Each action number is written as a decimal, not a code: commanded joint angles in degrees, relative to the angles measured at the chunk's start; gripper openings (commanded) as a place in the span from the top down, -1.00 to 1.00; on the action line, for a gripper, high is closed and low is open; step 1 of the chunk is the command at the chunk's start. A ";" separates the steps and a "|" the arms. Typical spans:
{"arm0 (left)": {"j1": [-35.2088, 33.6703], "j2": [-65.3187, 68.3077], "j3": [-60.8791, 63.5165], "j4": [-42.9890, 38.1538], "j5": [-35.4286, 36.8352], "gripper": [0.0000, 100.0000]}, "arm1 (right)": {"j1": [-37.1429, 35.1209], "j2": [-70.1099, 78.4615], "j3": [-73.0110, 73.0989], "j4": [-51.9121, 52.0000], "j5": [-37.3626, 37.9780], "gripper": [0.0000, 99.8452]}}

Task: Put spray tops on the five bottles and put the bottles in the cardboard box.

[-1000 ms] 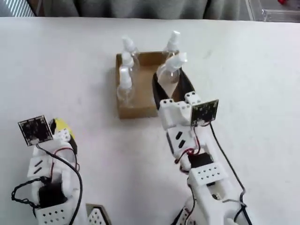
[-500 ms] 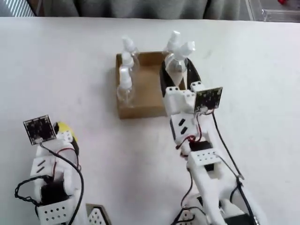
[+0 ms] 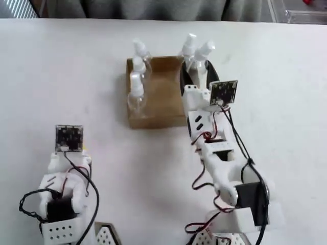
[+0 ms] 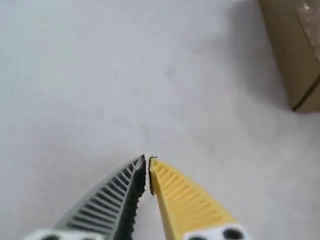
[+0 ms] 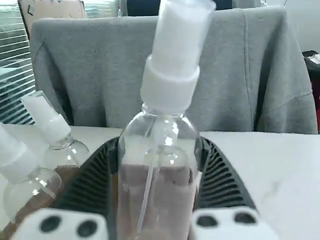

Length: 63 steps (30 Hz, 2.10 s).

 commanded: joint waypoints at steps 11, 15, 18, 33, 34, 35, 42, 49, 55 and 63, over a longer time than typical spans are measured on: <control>2.51 -0.40 -0.18 2.20 -0.53 0.96 | -0.75 8.84 -6.24 -5.05 2.99 0.96; 2.42 -0.40 -0.18 2.20 -0.53 0.96 | -0.75 11.91 -8.70 -5.05 2.99 0.96; 2.42 -0.40 -0.18 2.20 -0.53 0.96 | -0.75 14.11 -10.02 -5.14 2.90 0.96; 2.33 -0.40 -0.18 2.20 -0.53 0.96 | -0.92 19.91 -10.11 -12.09 3.08 0.96; 2.33 -0.40 -0.18 2.20 -0.53 0.96 | -0.92 19.91 -10.11 -12.09 3.08 0.96; 2.33 -0.40 -0.18 2.20 -0.53 0.96 | -0.92 19.91 -10.11 -12.09 3.08 0.96; 2.33 -0.40 -0.18 2.20 -0.53 0.96 | -0.92 20.00 -9.76 -12.09 2.90 0.96; 2.33 -0.40 -0.18 2.20 -0.53 0.96 | -1.19 24.04 -10.90 -16.31 3.08 0.96; 2.33 -0.40 -0.18 2.20 -0.53 0.96 | -1.54 25.98 -11.08 -18.68 3.16 0.96; 2.33 -0.40 -0.18 2.20 -0.53 0.96 | -1.45 26.42 -10.37 -18.86 3.16 0.96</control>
